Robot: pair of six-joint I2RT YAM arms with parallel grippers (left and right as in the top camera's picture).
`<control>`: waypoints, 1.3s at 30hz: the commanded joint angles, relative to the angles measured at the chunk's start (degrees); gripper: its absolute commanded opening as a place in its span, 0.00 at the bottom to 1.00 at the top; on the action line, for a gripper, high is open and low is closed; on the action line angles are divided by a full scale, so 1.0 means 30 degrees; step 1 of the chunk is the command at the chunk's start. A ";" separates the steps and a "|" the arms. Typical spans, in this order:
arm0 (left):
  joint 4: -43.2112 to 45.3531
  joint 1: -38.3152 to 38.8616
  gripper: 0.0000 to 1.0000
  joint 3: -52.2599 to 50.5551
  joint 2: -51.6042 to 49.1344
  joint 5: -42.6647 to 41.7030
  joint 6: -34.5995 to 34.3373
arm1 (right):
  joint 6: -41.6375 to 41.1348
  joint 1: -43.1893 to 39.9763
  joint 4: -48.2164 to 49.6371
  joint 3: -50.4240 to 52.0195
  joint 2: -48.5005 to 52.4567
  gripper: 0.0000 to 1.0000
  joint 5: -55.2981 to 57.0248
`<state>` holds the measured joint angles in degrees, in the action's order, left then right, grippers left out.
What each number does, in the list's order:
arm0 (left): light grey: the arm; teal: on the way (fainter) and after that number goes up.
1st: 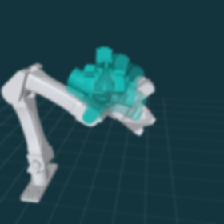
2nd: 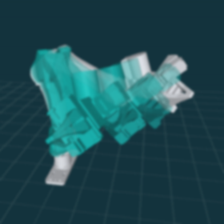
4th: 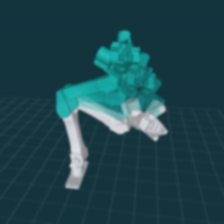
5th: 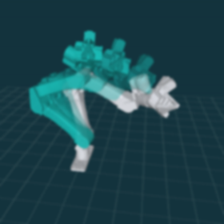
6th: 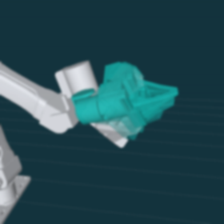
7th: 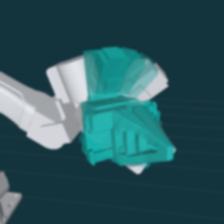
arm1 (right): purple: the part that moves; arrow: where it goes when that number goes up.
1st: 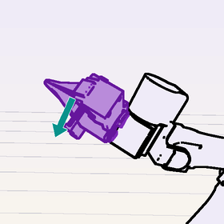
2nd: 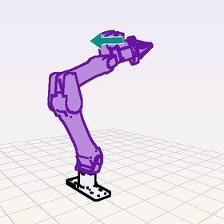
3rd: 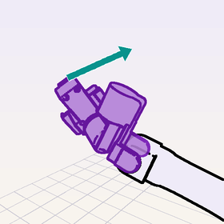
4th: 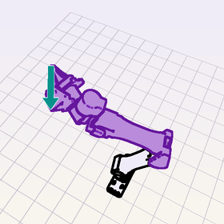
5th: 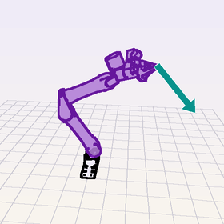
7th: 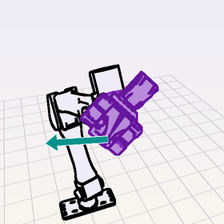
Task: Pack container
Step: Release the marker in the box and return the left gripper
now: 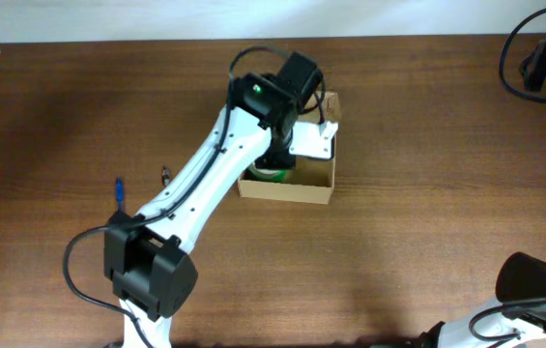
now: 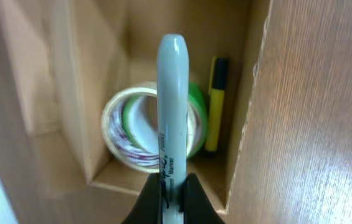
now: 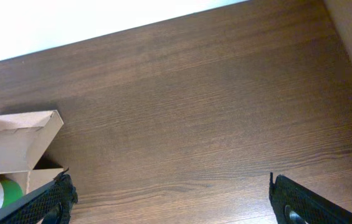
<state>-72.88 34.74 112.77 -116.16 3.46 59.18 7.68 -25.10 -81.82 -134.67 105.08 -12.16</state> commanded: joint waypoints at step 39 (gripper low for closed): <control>0.2317 0.0597 0.50 -0.1625 0.1530 0.2856 -0.5850 | -0.0095 -0.0015 0.0066 -0.0073 0.0029 0.99 -0.0248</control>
<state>-66.13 37.93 106.28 -120.22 10.59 46.09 7.66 -25.10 -81.82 -134.67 105.08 -12.16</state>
